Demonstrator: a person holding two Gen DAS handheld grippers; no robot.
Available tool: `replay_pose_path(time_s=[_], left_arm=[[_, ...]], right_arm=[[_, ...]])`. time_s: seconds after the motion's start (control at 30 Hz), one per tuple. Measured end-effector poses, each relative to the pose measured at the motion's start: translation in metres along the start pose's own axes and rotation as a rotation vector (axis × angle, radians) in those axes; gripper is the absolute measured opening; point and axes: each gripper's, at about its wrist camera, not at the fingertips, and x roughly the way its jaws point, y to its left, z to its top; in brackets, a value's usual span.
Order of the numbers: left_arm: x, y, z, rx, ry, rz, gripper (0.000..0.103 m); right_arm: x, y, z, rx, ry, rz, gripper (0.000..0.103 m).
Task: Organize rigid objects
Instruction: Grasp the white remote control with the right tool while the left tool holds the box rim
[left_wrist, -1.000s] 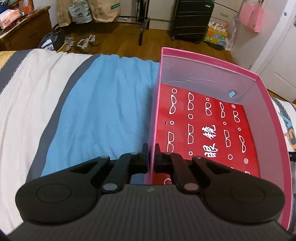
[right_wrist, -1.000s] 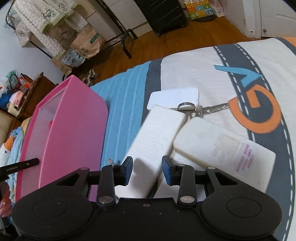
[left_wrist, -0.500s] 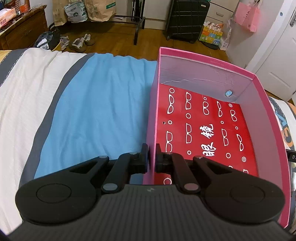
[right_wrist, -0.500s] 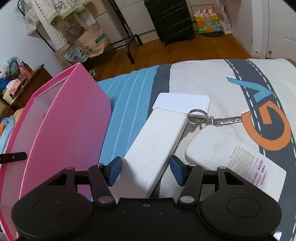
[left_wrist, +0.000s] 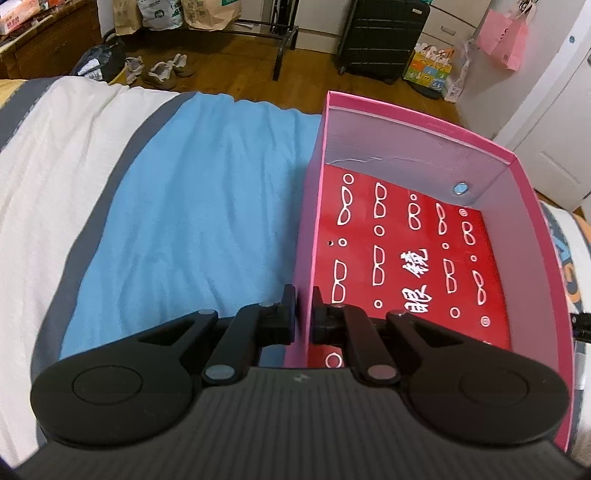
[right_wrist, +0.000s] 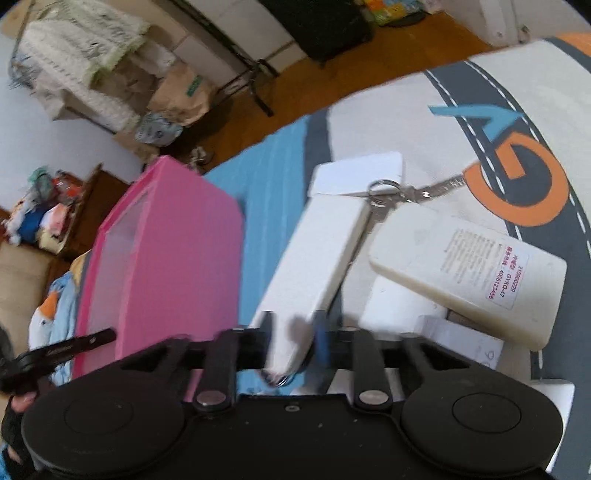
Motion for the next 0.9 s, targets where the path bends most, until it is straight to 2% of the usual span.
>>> replay_pose_path(time_s=[0.1, 0.13, 0.17, 0.3, 0.37, 0.4, 0.47, 0.5, 0.6, 0.7, 0.8, 0.9], left_arm=[[-0.003, -0.011, 0.001, 0.036, -0.031, 0.098, 0.005], [-0.004, -0.013, 0.001, 0.046, -0.039, 0.096, 0.005], [-0.005, -0.014, 0.001, 0.046, -0.042, 0.083, 0.005], [-0.004, -0.005, 0.002, 0.021, -0.029, 0.036, 0.005], [-0.004, 0.0, 0.002, 0.003, -0.029, 0.009, 0.005], [-0.004, 0.002, 0.002, -0.005, -0.028, -0.002, 0.005], [-0.002, 0.005, 0.002, -0.02, -0.024, -0.02, 0.005], [-0.001, 0.006, 0.002, -0.022, -0.024, -0.022, 0.005], [0.0, 0.005, 0.001, -0.018, -0.027, -0.023, 0.005], [0.0, 0.003, 0.001, -0.015, -0.028, -0.021, 0.005], [0.0, 0.003, 0.001, -0.019, -0.025, -0.02, 0.005], [0.0, 0.003, 0.0, -0.017, -0.025, -0.017, 0.005]], right_arm=[[0.012, 0.011, 0.002, -0.041, -0.004, -0.07, 0.043], [0.018, 0.016, 0.001, -0.062, -0.001, -0.091, 0.045], [0.027, 0.02, 0.0, -0.071, 0.014, -0.1, 0.053], [0.04, 0.027, 0.008, -0.015, -0.015, -0.083, 0.075], [0.043, 0.026, 0.01, 0.007, -0.042, -0.071, 0.075], [0.043, 0.026, 0.009, 0.012, -0.051, -0.072, 0.066], [0.042, 0.028, 0.008, 0.002, -0.069, -0.132, 0.043], [0.038, 0.026, 0.007, 0.012, -0.081, -0.124, 0.035], [0.025, 0.018, 0.005, 0.068, -0.099, -0.061, 0.027], [0.013, 0.021, -0.003, 0.03, -0.108, -0.042, 0.022], [0.005, 0.04, -0.008, -0.059, -0.106, -0.051, 0.02], [0.001, 0.058, -0.015, -0.168, -0.066, -0.069, 0.02]])
